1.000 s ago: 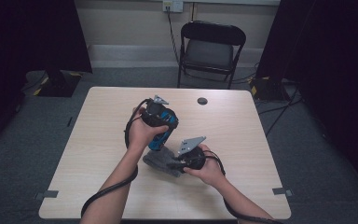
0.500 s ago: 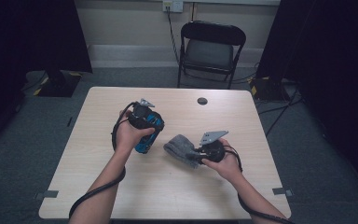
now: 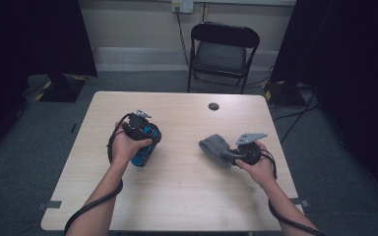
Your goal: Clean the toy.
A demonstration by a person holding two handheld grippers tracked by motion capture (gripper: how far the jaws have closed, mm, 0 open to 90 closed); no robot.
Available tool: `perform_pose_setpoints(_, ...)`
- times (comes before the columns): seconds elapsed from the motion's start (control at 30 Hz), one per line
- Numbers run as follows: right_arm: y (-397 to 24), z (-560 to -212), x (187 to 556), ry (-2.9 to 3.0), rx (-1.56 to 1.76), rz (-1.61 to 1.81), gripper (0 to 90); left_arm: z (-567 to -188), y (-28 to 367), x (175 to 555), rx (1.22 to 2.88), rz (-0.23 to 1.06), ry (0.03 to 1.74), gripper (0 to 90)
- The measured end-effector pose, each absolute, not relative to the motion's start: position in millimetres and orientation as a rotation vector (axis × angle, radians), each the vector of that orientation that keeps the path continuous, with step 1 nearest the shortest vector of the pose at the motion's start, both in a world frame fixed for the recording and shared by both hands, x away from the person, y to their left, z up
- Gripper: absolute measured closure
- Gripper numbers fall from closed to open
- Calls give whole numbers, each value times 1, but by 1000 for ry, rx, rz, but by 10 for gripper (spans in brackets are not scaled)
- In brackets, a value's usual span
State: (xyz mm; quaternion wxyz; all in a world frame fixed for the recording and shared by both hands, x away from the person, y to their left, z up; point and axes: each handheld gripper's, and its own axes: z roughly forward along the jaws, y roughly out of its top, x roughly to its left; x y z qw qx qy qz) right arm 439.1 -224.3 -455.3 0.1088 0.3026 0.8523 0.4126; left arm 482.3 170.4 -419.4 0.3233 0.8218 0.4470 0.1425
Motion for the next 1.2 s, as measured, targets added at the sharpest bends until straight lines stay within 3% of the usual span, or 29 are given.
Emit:
perform_pose_setpoints(0.4, -266, -459, 449, 2394, 1054, 1157, 736, -438, 189, 487, 2141, 377, 1248, 255)
perform_pose_setpoints(1.2, -283, -475, 452, 2329, 1146, 1129, 663, -468, 180, 498, 2138, 373, 1330, 253)
